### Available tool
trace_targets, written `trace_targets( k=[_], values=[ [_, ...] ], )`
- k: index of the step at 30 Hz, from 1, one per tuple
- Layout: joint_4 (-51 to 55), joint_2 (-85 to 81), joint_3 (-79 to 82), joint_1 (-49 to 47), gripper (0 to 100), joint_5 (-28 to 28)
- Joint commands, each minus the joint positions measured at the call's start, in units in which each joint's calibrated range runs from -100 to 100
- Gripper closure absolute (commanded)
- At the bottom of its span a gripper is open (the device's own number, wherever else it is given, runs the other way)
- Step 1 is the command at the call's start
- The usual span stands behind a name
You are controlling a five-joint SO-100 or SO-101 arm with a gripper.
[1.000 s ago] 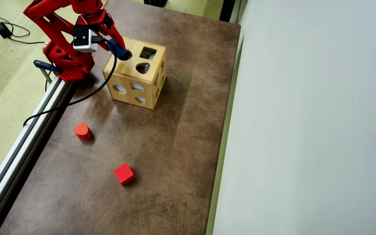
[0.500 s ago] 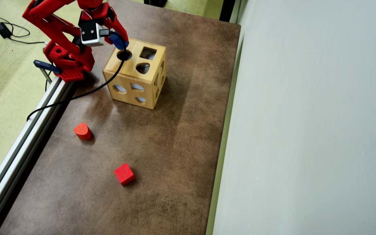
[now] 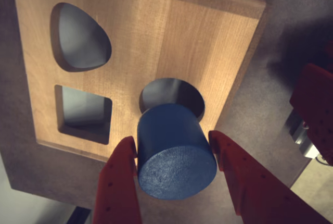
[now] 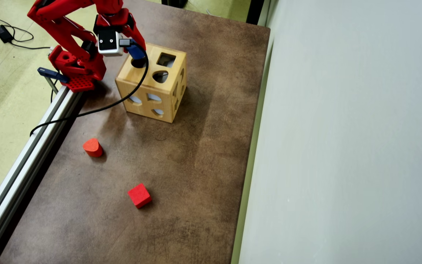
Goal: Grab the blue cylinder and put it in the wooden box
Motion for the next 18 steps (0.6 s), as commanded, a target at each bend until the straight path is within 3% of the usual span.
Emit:
trace_targets(
  k=[1, 18],
  values=[
    [0.4, 0.6, -0.2, 0.4, 98, -0.1],
    [0.4, 4.8, 0.9, 5.0, 98, 0.3]
  ],
)
